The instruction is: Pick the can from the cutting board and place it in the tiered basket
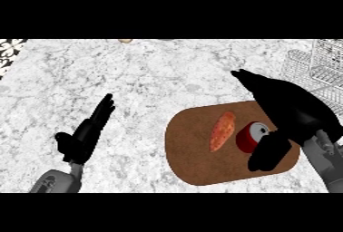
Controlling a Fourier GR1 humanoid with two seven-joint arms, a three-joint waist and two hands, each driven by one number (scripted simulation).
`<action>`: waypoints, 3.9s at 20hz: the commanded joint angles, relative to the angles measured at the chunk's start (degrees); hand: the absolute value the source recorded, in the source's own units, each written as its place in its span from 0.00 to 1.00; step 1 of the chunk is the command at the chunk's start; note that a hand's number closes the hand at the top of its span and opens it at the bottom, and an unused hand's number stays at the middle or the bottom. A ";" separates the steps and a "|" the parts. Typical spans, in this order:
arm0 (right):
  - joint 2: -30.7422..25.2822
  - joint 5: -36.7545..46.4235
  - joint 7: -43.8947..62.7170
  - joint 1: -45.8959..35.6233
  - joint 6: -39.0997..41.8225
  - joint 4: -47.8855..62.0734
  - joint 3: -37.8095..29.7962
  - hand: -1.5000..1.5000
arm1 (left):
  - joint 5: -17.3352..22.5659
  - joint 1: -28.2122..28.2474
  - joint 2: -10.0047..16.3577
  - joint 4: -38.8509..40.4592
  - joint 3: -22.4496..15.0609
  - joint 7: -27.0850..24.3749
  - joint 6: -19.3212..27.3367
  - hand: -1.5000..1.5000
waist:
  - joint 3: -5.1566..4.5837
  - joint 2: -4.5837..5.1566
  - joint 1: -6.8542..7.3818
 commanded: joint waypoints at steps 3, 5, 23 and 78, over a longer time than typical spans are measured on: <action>0.64 0.87 16.21 -1.28 0.16 -3.99 1.29 0.00 | -1.23 0.99 -1.70 1.75 -0.05 -2.61 0.03 0.50 | 0.09 0.26 0.23; 0.61 5.82 15.04 -1.17 -1.11 -2.16 2.92 0.00 | -1.98 0.05 -2.65 0.40 -0.99 -0.93 0.97 0.50 | 0.12 0.31 0.41; 1.90 14.25 11.95 11.29 -3.79 3.49 7.72 0.00 | -3.70 0.41 -3.00 -0.41 0.75 0.25 0.22 0.50 | 0.20 0.42 0.52; -15.95 7.43 -72.89 42.25 -5.21 42.68 -66.61 1.00 | -7.26 3.61 -6.03 -1.49 10.22 0.69 -6.84 0.50 | 0.58 0.18 -2.85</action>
